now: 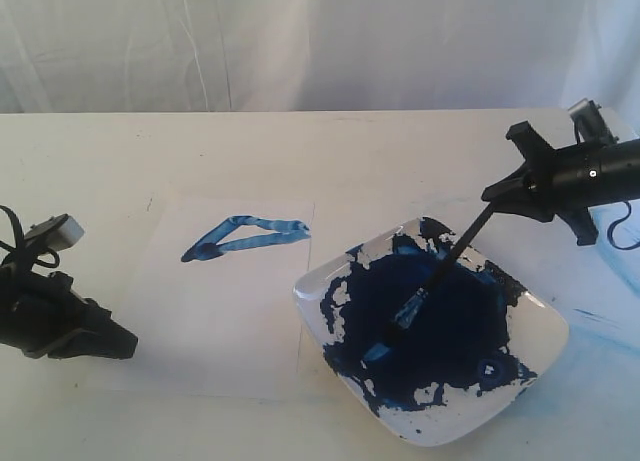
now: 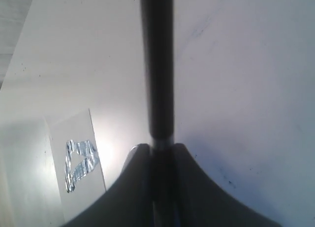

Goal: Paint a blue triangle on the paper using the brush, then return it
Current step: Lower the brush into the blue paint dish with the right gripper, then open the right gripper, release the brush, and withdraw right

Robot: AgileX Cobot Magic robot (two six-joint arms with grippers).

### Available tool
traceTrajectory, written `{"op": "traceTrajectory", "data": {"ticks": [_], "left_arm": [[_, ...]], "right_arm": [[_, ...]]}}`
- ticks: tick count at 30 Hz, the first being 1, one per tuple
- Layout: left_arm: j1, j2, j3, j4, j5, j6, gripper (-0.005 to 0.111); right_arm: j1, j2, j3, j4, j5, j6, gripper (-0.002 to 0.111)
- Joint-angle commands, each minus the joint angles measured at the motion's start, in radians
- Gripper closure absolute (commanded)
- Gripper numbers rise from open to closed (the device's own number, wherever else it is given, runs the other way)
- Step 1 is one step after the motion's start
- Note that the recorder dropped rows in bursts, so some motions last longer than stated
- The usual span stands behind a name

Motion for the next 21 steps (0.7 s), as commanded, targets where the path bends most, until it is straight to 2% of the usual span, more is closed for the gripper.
{"op": "traceTrajectory", "data": {"ticks": [1, 14, 17, 21], "left_arm": [[-0.006, -0.004, -0.002, -0.011, 0.024, 0.005, 0.107], [-0.006, -0.004, -0.002, -0.011, 0.024, 0.005, 0.107], [-0.006, -0.004, -0.002, -0.011, 0.024, 0.005, 0.107], [-0.006, -0.004, -0.002, -0.011, 0.024, 0.005, 0.107]], "right_arm": [[-0.011, 0.014, -0.007, -0.008, -0.026, 0.008, 0.108], [-0.011, 0.063, -0.007, -0.005, -0.055, 0.036, 0.108], [-0.011, 0.063, -0.007, -0.005, -0.070, 0.036, 0.103], [-0.011, 0.063, -0.007, -0.005, -0.077, 0.036, 0.090]]}}
